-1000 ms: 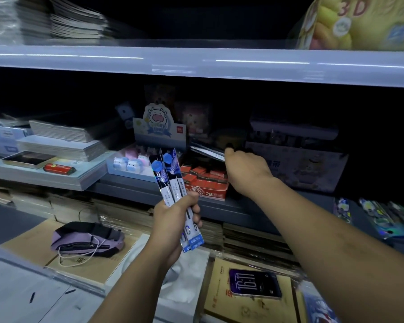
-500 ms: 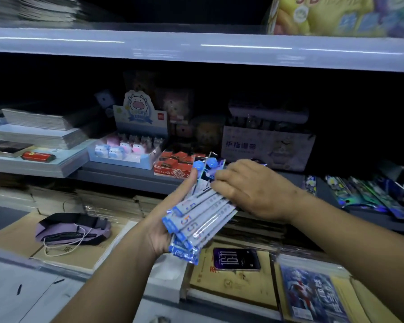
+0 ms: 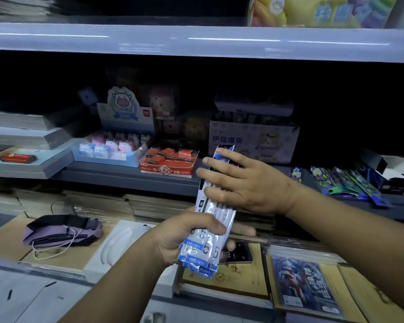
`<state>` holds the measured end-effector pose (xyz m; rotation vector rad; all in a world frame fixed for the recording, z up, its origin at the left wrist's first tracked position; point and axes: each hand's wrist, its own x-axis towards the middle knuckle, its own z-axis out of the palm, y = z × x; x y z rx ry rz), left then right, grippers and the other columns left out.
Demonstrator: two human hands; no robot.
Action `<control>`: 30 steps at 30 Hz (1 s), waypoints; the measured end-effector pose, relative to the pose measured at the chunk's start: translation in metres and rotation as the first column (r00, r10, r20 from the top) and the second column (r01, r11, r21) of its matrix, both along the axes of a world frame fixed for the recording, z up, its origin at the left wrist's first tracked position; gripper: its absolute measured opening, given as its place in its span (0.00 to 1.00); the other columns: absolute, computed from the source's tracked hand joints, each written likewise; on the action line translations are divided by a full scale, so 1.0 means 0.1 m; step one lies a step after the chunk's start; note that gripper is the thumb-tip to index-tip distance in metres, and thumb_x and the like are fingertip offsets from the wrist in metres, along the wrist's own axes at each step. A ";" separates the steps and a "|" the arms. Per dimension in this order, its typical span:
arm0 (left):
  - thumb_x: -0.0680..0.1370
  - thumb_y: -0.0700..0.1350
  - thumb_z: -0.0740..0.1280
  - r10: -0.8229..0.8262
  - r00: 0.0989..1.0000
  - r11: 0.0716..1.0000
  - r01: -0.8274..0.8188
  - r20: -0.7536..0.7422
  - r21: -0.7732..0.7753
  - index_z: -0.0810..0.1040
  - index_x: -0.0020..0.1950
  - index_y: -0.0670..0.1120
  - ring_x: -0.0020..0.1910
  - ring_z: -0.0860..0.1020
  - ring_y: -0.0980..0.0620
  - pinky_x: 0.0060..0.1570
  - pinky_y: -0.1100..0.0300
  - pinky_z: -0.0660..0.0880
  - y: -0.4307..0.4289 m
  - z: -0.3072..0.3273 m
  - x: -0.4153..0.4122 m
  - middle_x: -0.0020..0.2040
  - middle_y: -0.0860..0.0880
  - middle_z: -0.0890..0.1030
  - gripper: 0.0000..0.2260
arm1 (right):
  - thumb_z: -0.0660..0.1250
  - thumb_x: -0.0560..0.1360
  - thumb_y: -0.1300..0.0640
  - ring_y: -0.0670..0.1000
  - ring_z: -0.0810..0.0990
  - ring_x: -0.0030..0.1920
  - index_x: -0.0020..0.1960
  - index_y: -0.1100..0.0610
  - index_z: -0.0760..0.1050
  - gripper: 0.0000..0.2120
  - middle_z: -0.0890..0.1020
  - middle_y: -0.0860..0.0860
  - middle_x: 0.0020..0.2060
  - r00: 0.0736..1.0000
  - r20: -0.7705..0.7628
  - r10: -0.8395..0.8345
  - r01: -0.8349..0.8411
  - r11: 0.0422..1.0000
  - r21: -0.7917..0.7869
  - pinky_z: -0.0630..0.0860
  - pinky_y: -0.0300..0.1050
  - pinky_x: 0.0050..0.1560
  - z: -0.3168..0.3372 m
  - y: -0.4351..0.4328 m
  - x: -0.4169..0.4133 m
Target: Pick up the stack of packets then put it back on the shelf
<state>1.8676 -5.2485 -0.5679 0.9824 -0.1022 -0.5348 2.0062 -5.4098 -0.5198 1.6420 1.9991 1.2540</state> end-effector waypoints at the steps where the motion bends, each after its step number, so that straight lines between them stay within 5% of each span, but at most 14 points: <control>1: 0.70 0.33 0.69 0.030 1.000 0.999 -0.030 -0.002 0.021 0.77 0.58 0.39 0.37 0.82 0.44 0.37 0.54 0.79 -0.01 0.00 0.01 0.54 0.35 0.82 0.17 | 0.58 0.86 0.56 0.64 0.75 0.71 0.67 0.56 0.66 0.11 0.77 0.61 0.69 0.999 -0.005 -0.033 0.033 0.999 0.029 0.66 0.66 0.74 -0.04 -0.01 0.00; 4: 0.71 0.34 0.73 0.139 0.989 0.980 -0.143 0.041 0.142 0.81 0.49 0.40 0.35 0.82 0.44 0.38 0.51 0.81 -0.06 -0.04 0.04 0.43 0.40 0.82 0.08 | 0.53 0.85 0.61 0.64 0.72 0.73 0.70 0.57 0.67 0.14 0.74 0.62 0.73 0.984 -0.096 -0.150 0.162 0.979 0.122 0.66 0.64 0.75 -0.12 -0.02 -0.07; 8: 0.75 0.35 0.74 0.283 0.953 0.933 -0.299 0.104 0.198 0.78 0.54 0.40 0.35 0.78 0.45 0.49 0.44 0.81 -0.12 -0.11 0.07 0.39 0.41 0.78 0.10 | 0.64 0.73 0.71 0.59 0.62 0.79 0.80 0.53 0.59 0.37 0.60 0.58 0.81 0.849 -0.427 -0.312 0.400 0.906 0.135 0.60 0.57 0.79 -0.22 -0.14 -0.19; 10: 0.75 0.36 0.74 0.270 0.949 0.925 -0.303 0.165 0.230 0.75 0.56 0.40 0.33 0.75 0.46 0.46 0.47 0.80 -0.13 -0.13 0.08 0.37 0.43 0.76 0.12 | 0.65 0.71 0.74 0.48 0.69 0.74 0.79 0.49 0.60 0.42 0.59 0.49 0.81 0.612 -0.770 -0.180 0.493 0.849 0.193 0.71 0.48 0.72 -0.28 -0.22 -0.32; 12: 0.75 0.36 0.74 0.229 0.949 0.913 -0.287 0.218 0.289 0.74 0.57 0.40 0.32 0.73 0.47 0.43 0.51 0.80 -0.14 -0.14 0.08 0.36 0.45 0.75 0.14 | 0.63 0.77 0.71 0.37 0.74 0.65 0.76 0.45 0.63 0.34 0.66 0.43 0.76 0.196 -0.950 0.243 0.566 0.763 0.312 0.76 0.45 0.65 -0.35 -0.21 -0.46; 14: 0.76 0.36 0.74 0.190 0.946 0.883 -0.281 0.263 0.375 0.74 0.57 0.40 0.32 0.73 0.48 0.40 0.54 0.80 -0.18 -0.16 0.09 0.35 0.47 0.76 0.13 | 0.67 0.81 0.60 0.41 0.80 0.61 0.71 0.43 0.69 0.22 0.76 0.43 0.68 -0.154 -0.796 0.585 0.673 0.652 0.349 0.75 0.53 0.68 -0.39 -0.18 -0.52; 16: 0.75 0.36 0.75 0.151 0.939 0.840 -0.287 0.309 0.461 0.75 0.55 0.41 0.32 0.74 0.49 0.39 0.54 0.78 -0.23 -0.19 0.10 0.34 0.48 0.77 0.12 | 0.71 0.78 0.46 0.44 0.82 0.59 0.68 0.42 0.73 0.19 0.82 0.45 0.61 -0.293 -0.663 0.689 0.739 0.604 0.300 0.76 0.55 0.67 -0.39 -0.15 -0.53; 19: 0.73 0.36 0.77 0.109 0.942 0.783 -0.277 0.316 0.557 0.75 0.56 0.43 0.34 0.75 0.48 0.40 0.52 0.79 -0.30 -0.23 0.13 0.35 0.49 0.78 0.16 | 0.66 0.75 0.39 0.38 0.83 0.54 0.65 0.43 0.78 0.21 0.84 0.43 0.57 -0.250 -0.674 0.695 0.759 0.573 0.310 0.78 0.44 0.59 -0.35 -0.16 -0.53; 22: 0.71 0.36 0.79 0.064 0.948 0.726 -0.258 0.311 0.638 0.76 0.55 0.49 0.35 0.78 0.47 0.41 0.52 0.79 -0.37 -0.26 0.15 0.36 0.49 0.79 0.18 | 0.65 0.76 0.37 0.41 0.83 0.56 0.54 0.47 0.84 0.18 0.87 0.44 0.53 -0.233 -0.663 0.711 0.787 0.538 0.300 0.77 0.50 0.65 -0.39 -0.20 -0.48; 27: 0.67 0.42 0.83 0.006 0.925 0.530 -0.325 0.380 0.783 0.77 0.58 0.54 0.39 0.82 0.55 0.44 0.53 0.83 -0.46 -0.31 0.22 0.44 0.52 0.83 0.25 | 0.66 0.82 0.53 0.59 0.87 0.48 0.42 0.57 0.86 0.15 0.88 0.53 0.45 -0.296 -0.599 0.744 0.819 0.521 0.242 0.79 0.67 0.58 -0.51 -0.24 -0.47; 30: 0.68 0.44 0.82 -0.031 0.922 0.548 -0.307 0.386 0.778 0.78 0.58 0.52 0.45 0.83 0.53 0.49 0.54 0.82 -0.53 -0.28 0.21 0.47 0.53 0.85 0.22 | 0.64 0.82 0.61 0.57 0.86 0.40 0.42 0.67 0.82 0.14 0.86 0.57 0.39 -0.305 -0.497 0.813 0.852 0.466 0.238 0.81 0.68 0.51 -0.53 -0.22 -0.52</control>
